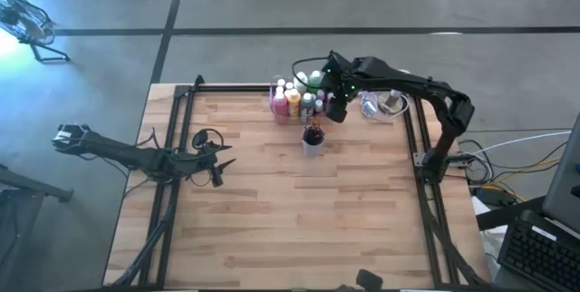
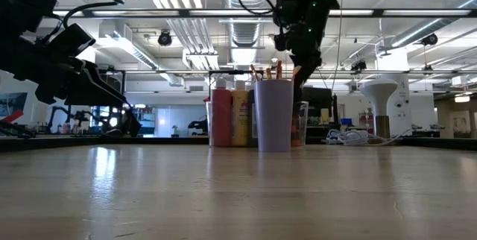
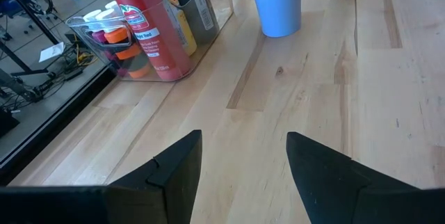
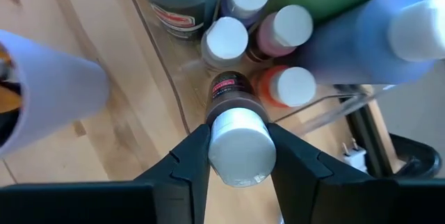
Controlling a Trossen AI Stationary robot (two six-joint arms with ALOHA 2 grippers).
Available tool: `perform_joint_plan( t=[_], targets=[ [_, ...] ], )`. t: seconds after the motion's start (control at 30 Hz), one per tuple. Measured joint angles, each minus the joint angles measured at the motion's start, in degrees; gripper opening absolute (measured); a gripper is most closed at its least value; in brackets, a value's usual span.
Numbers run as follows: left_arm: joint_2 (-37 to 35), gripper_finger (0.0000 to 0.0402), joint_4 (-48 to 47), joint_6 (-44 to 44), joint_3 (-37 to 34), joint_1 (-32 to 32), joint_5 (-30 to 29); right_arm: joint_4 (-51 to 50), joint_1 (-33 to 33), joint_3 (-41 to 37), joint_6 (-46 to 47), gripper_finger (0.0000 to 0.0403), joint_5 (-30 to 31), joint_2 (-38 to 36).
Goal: Pick & Place Paint Supplies
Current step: Put the black paint bottle into the transparent bin
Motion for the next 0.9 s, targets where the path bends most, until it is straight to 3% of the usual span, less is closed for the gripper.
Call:
perform_joint_plan(
  t=[0.47, 0.9],
  targets=[
    [0.00, 0.0216, 0.00, 0.00, 0.00, 0.02, -0.01, 1.71, -0.35, 0.19, -1.23, 0.0114, -0.06, 6.29],
    [0.00, 0.0216, 0.00, 0.00, 0.00, 0.00, 0.00, 2.88, -0.70, 0.17, -1.44, 0.0125, -1.53, 6.61]
  ],
)
